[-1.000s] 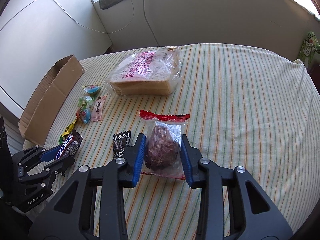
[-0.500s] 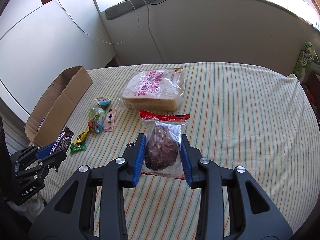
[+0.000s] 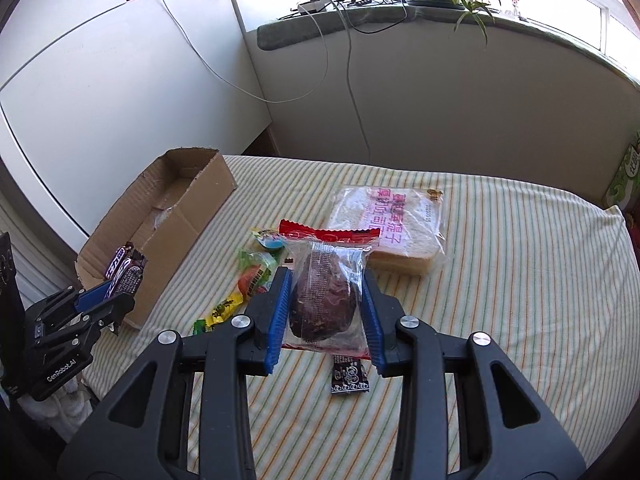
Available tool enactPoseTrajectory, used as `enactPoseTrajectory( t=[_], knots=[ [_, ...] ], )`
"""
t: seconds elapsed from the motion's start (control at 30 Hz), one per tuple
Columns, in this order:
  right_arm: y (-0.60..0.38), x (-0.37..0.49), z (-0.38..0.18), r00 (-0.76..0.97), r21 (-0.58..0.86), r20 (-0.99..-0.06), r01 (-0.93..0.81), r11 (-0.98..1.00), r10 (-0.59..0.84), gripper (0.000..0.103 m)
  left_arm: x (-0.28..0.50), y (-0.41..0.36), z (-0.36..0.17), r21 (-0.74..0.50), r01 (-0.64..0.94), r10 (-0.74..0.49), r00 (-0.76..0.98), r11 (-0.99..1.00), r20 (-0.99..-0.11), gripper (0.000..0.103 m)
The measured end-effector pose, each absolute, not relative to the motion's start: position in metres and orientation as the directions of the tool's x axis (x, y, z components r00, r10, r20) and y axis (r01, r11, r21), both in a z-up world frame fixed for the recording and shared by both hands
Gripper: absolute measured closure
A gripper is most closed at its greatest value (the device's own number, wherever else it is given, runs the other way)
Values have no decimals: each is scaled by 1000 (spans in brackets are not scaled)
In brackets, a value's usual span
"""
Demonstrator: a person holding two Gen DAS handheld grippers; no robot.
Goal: Organize snacks
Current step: 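Release the chocolate bar into the box with the left tool while the right tool releases the pastry bag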
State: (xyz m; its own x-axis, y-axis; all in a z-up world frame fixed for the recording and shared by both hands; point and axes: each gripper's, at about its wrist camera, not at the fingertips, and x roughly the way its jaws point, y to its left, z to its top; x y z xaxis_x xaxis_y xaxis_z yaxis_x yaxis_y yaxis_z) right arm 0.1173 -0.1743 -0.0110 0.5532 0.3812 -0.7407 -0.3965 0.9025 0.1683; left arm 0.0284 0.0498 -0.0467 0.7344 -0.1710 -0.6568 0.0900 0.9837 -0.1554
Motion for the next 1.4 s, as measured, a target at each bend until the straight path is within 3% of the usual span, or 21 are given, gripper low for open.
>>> enactPoseTrajectory(
  t=[0.5,1.4],
  knots=[
    [-81,138,2,520,155,-720,-526,836,460,68,32,98,-49,-151,-7,-95,751,988,-654,77],
    [53,189,-31,398,148,-753,-674,724,525,68,45,118,-56,-155,-18,-91,741,988,-666,77]
  ],
)
